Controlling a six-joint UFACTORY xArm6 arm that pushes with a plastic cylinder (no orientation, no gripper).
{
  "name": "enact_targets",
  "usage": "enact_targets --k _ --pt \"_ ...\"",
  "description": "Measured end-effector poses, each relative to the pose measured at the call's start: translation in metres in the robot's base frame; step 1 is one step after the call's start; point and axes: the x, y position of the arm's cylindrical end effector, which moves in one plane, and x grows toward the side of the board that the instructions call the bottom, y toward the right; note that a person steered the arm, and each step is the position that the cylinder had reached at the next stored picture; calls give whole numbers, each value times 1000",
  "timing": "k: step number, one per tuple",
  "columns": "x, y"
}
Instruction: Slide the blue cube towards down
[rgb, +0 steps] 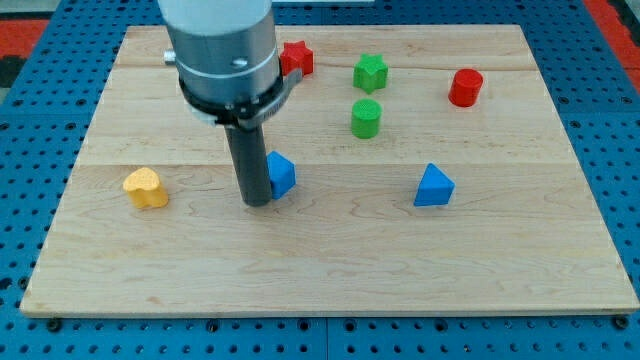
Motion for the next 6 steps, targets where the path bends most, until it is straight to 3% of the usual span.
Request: enact_targets --k 2,4,6 --pt "-16 -46" --pt "-51 10" --pt "5 31"
